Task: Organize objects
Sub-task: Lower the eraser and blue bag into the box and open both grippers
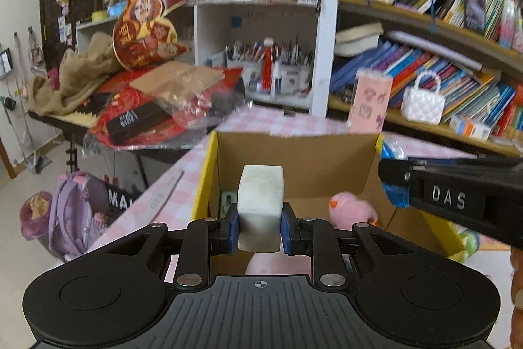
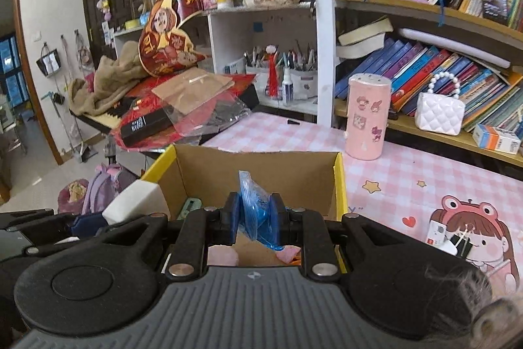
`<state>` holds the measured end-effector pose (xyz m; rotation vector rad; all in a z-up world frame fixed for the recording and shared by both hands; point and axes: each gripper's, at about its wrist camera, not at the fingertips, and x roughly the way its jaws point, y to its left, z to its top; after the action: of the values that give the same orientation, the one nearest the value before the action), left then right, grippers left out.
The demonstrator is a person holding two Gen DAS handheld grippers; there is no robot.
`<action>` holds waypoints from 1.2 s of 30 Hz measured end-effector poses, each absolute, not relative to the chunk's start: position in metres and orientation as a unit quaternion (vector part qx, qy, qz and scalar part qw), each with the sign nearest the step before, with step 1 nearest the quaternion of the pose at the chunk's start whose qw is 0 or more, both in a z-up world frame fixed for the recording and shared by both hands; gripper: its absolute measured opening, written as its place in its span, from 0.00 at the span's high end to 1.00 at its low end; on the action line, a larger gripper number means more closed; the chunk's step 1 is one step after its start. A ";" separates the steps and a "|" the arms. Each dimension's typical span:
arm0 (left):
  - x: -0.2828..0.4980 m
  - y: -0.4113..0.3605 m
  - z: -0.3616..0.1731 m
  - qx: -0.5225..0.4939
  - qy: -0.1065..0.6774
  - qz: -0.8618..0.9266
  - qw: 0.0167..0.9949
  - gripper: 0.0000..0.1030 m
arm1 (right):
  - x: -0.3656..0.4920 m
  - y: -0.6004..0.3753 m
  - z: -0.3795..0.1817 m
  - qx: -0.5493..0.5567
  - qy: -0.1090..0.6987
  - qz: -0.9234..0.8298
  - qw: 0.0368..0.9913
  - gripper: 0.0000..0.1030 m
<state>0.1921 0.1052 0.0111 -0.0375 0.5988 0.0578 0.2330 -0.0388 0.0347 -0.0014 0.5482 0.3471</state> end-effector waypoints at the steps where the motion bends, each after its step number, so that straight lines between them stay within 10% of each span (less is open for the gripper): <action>1: 0.195 0.105 0.008 -0.018 0.303 0.031 0.952 0.78 | 0.237 -0.038 0.031 -0.003 0.274 0.173 0.946 0.82; 17: 0.223 0.103 -0.017 -0.013 0.349 0.039 0.936 0.74 | 0.287 -0.020 -0.019 -0.045 0.361 0.202 0.909 0.82; 24: 0.218 0.107 -0.009 -0.017 0.326 0.054 0.944 0.40 | 0.290 -0.022 -0.025 -0.034 0.380 0.193 0.904 0.78; 36: 0.186 0.111 0.017 -0.031 0.278 0.057 0.958 0.24 | 0.265 -0.032 0.001 -0.018 0.342 0.175 0.923 0.63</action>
<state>0.1865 0.1111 0.0174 -0.0630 0.5637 0.1155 0.2648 -0.0316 0.0012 -0.0360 0.7016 0.3588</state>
